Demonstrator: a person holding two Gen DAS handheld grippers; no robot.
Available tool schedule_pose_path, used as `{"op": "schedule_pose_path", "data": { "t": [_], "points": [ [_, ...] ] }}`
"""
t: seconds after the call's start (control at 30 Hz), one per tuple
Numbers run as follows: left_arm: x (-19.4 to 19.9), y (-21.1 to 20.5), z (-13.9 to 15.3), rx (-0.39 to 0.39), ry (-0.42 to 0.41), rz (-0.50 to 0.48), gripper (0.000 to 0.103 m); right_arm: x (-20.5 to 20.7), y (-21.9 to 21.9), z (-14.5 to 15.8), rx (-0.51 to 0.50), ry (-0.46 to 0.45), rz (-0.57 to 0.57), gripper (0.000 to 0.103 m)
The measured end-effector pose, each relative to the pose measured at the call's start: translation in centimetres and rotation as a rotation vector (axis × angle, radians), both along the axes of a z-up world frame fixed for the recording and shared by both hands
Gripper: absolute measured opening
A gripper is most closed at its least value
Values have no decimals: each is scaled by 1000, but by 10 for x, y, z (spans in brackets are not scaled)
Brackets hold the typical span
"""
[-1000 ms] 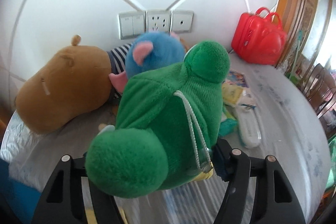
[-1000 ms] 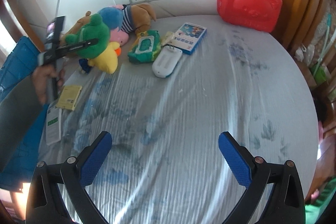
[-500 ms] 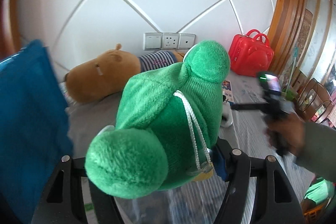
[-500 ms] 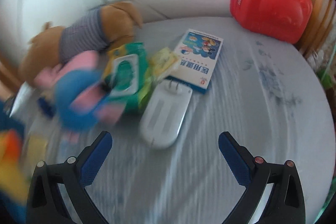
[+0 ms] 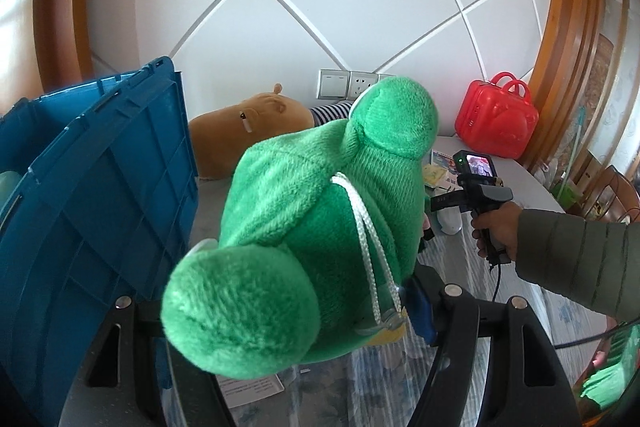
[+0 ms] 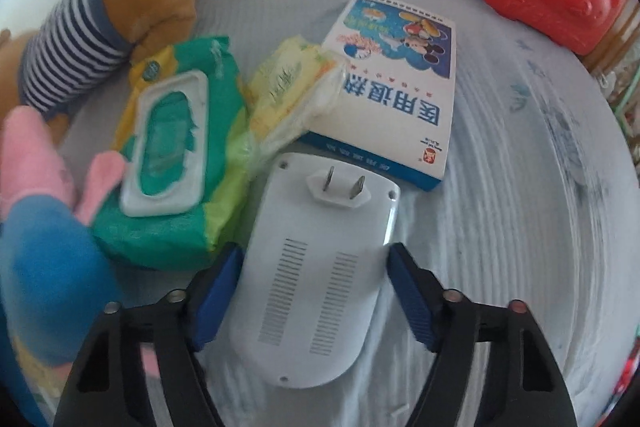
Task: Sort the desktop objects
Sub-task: 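Grasp the white plug-in device with the right gripper while the left holds the plush, then carry the plush and white device to the blue crate and release both inside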
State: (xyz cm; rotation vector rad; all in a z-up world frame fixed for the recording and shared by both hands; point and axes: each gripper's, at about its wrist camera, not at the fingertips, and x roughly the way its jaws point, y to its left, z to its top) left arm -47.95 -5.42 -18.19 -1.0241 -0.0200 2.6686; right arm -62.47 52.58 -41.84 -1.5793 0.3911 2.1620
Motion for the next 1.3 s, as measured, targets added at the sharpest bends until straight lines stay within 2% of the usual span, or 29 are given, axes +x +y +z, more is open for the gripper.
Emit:
{"op": "schedule_pose_path", "data": {
  "t": [0.17, 0.37, 0.7, 0.93, 1.07, 1.3],
  "points": [
    [9, 2, 6, 4, 6, -2, 69, 11, -5, -1, 7, -7, 19, 69],
    [21, 10, 19, 17, 14, -6, 69, 46, -16, 26, -17, 44, 46, 68],
    [55, 30, 60, 26, 43, -5, 69, 119, -53, 113, -49, 142, 214, 69],
    [95, 34, 102, 45, 78, 17, 69, 140, -114, 179, -50, 203, 366, 69],
    [114, 15, 128, 78, 104, 51, 69, 151, -150, 218, -48, 246, 452, 69],
    [137, -44, 172, 72, 183, 91, 69, 157, -234, 293, -30, 343, 593, 69]
  ]
}}
